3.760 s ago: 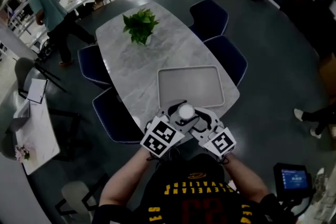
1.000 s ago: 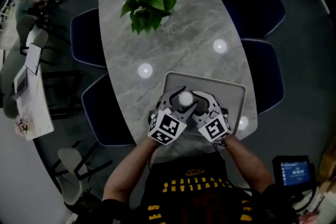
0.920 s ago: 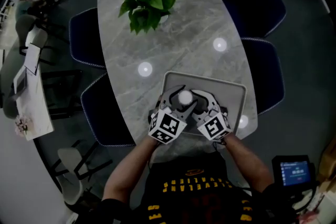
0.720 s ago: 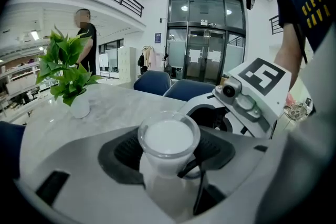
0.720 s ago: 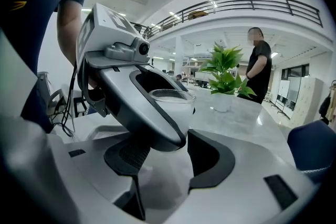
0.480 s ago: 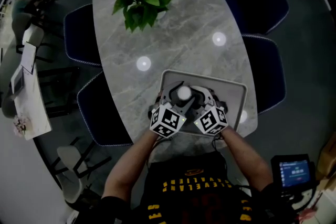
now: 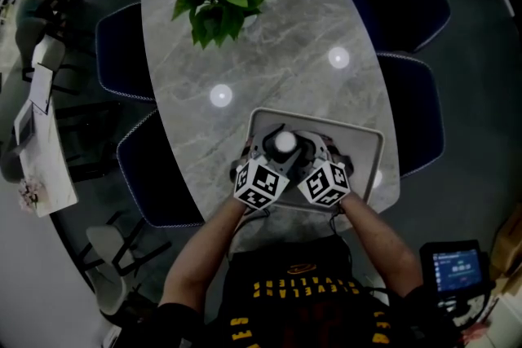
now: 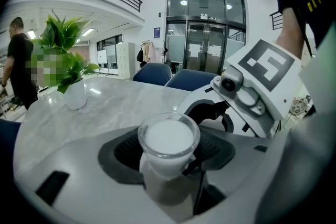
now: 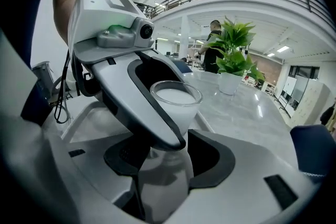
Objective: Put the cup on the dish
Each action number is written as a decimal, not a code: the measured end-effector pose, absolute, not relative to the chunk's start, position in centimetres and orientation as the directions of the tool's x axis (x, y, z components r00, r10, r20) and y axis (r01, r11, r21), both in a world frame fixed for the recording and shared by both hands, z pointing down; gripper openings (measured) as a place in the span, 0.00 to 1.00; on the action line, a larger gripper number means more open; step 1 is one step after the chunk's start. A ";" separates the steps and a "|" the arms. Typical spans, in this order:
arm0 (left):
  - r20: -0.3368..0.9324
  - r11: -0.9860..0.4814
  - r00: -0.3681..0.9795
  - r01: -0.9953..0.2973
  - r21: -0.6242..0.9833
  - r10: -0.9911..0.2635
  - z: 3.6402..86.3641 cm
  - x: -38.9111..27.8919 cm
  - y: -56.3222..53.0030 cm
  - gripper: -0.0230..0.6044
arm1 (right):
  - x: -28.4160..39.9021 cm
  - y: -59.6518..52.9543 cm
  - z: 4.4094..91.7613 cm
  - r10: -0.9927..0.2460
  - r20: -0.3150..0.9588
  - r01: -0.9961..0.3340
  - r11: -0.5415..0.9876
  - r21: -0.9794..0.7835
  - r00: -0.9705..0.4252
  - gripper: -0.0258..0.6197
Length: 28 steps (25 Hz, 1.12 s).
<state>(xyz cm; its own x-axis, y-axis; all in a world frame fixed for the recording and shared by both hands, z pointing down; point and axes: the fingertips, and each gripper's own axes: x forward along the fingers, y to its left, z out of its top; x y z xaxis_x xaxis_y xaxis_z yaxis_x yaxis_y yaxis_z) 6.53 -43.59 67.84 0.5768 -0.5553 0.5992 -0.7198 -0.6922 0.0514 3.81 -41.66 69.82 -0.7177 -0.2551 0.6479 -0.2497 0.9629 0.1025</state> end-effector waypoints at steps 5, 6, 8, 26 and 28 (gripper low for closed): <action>0.596 -0.686 0.566 -0.726 0.034 -0.570 68.2 6.3 -43.8 0.46 | 3.9 -41.8 70.4 -0.244 0.677 -0.255 0.963 0.086 -0.695 0.39; 0.594 -0.686 0.565 -0.727 0.029 -0.573 68.3 6.3 -43.9 0.46 | 3.9 -41.8 70.5 -0.244 0.677 -0.256 0.963 0.085 -0.694 0.39; 0.592 -0.686 0.564 -0.727 0.025 -0.576 68.3 6.3 -43.9 0.46 | 4.0 -41.8 70.6 -0.240 0.677 -0.259 0.963 0.076 -0.696 0.39; 0.580 -0.633 0.550 -0.770 0.075 -0.600 68.1 4.6 -42.3 0.52 | 5.3 -40.4 70.1 -0.245 0.667 -0.314 0.949 0.017 -0.704 0.39; 0.580 -0.629 0.553 -0.772 0.088 -0.598 68.2 4.4 -41.6 0.52 | 5.6 -40.2 69.9 -0.253 0.666 -0.327 0.945 0.015 -0.702 0.39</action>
